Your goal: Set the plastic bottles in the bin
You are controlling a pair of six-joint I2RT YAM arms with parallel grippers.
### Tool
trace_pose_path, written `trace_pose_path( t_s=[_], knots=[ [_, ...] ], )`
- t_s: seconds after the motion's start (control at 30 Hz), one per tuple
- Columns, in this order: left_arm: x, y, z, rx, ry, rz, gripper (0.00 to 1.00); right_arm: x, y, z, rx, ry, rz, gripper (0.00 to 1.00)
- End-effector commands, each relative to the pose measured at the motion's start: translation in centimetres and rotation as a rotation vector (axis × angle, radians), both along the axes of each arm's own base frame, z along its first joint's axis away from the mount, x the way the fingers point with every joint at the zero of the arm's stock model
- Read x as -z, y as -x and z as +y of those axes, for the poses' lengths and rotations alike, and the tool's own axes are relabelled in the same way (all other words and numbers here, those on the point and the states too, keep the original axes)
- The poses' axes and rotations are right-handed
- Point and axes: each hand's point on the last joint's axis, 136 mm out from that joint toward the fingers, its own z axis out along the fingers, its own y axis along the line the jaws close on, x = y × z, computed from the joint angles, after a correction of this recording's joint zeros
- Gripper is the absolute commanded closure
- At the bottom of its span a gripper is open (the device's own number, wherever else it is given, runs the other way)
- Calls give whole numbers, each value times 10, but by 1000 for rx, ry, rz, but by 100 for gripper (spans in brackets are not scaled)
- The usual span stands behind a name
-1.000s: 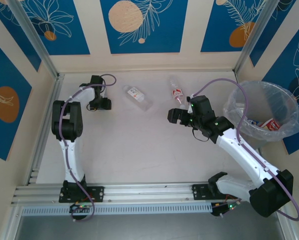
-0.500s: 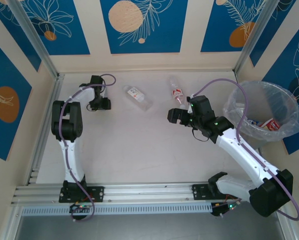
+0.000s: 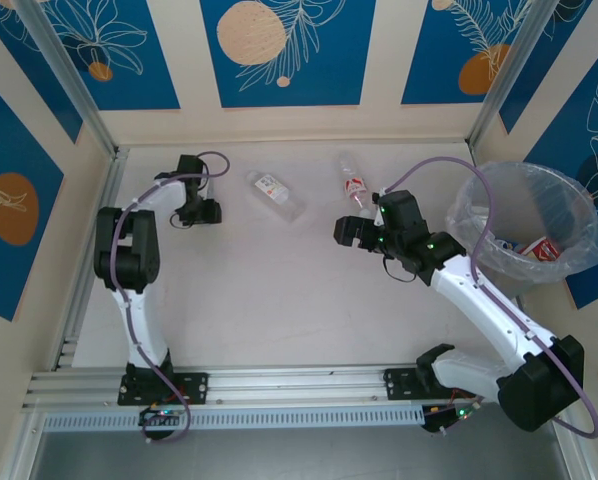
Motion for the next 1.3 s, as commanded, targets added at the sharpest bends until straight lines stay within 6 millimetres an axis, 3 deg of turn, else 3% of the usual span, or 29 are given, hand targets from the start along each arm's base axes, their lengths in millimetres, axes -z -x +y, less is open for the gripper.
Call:
trace_pose_path(
  t_s=[0.0,0.2,0.33,0.6,0.83,1.03,1.17,1.27],
  knots=[
    [-38,4,-18,5,52,-105,49,-2,-3,9,-11,-37,5,1],
    [-70,36,-58,101,35,-209,49,-3,-9,18,-15,-87,1,0],
    [-93,64,-98,221,64,-309,49,-13,-12,29,-40,-180,-18,0],
    [-138,120,-161,440,232,-477,50,-67,-8,53,-138,-471,-173,1],
    [-149,159,-191,578,301,-522,49,-102,6,64,-269,-604,-204,2],
    [-153,183,-217,674,326,-558,49,-105,7,58,-252,-609,-111,10],
    [-151,197,-235,763,282,-580,49,-109,9,59,-296,-609,-71,20],
    [-152,203,-247,805,267,-596,49,-105,6,55,-272,-554,-29,22]
  ],
)
